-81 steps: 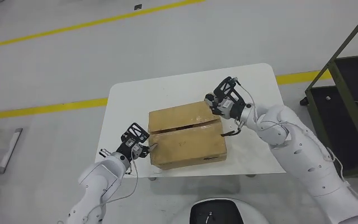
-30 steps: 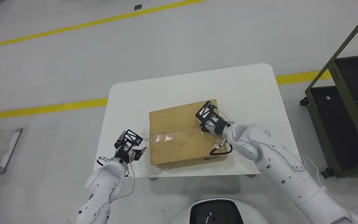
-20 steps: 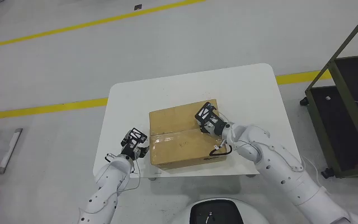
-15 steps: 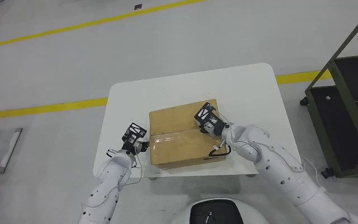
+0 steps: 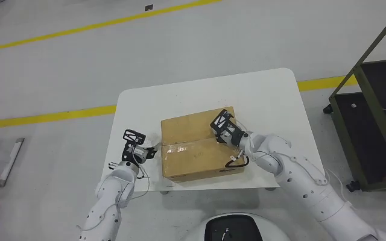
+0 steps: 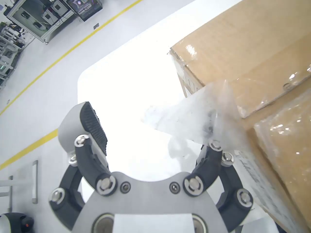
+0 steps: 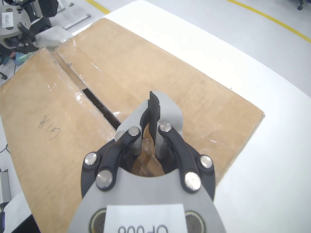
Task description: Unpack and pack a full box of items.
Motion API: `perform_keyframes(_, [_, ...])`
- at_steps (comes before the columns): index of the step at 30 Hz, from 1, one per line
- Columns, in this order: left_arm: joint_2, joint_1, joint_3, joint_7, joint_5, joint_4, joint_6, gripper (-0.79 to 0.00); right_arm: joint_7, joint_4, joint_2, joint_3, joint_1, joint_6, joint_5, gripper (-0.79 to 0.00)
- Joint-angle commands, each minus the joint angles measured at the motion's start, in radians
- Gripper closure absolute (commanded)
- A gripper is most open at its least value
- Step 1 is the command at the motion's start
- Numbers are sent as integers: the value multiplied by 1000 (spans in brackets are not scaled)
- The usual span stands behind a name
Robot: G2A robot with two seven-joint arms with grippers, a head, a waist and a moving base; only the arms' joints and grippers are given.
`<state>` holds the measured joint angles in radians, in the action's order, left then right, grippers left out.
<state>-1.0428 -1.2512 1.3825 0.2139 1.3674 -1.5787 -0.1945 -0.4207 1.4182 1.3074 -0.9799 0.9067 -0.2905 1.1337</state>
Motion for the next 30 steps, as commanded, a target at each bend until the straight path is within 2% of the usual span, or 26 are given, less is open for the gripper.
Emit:
perform_keyframes(1, [0,-6,10,4,-20,-11,-11,-785,0,0,0,-1,0,-2,2,0])
perform_keyframes(20, [-12,42,15,34,-59,-82,-25,-785,-10,-10,7,-2,8,-6,12,0])
perform_keyframes(30, [-17,51,10,34,-75,-169,-45,-785,-10,-21,11,-4,5,-9,10,0])
